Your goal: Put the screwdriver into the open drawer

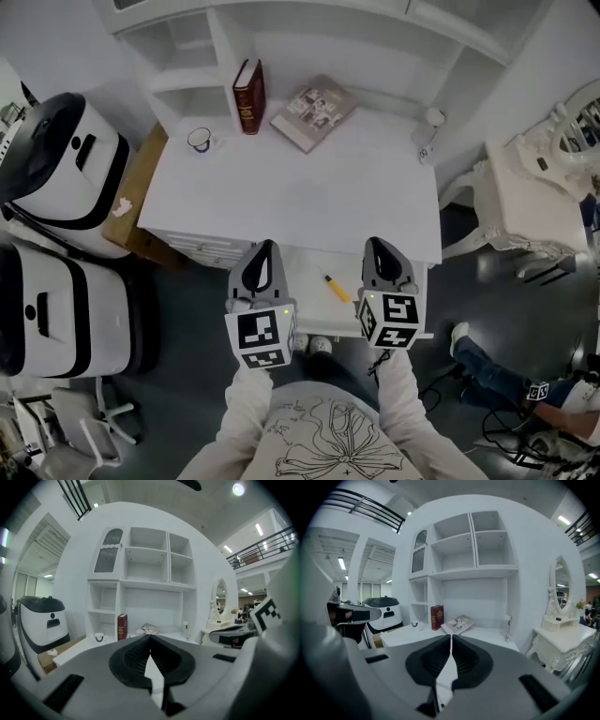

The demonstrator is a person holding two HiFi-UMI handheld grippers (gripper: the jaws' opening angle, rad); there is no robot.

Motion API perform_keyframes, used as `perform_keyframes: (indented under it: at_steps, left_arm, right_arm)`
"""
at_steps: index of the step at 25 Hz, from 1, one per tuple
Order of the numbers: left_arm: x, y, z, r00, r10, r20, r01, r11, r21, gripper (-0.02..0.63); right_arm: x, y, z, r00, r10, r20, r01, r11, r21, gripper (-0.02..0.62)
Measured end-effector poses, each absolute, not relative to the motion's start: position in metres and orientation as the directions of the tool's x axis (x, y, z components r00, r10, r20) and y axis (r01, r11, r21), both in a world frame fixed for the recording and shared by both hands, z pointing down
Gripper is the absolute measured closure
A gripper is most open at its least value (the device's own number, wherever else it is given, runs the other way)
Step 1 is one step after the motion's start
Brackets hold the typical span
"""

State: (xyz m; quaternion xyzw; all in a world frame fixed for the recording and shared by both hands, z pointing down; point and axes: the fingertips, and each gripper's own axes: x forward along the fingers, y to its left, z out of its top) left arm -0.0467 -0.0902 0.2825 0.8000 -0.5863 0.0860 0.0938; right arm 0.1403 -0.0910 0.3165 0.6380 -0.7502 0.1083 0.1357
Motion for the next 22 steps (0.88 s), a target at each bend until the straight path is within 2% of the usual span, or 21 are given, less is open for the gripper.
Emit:
perform_keyframes:
  at_steps: [9, 22]
  left_arm:
    - [-0.041, -0.085, 0.235, 0.303, -0.941, 0.151, -0.953, -0.297, 0.062, 0.601]
    - [-0.033, -0.080, 0.212, 0.301, -0.949, 0.099, -0.954, -0.299, 0.032, 0.601]
  right_arm:
    - [0.157, -0.080, 0.250, -0.079, -0.983, 0.167, -0.996, 0.085, 0.026, 0.591]
    - [0.163, -0.074, 0.227, -0.080, -0.992, 0.097, -0.997, 0.082, 0.011, 0.592]
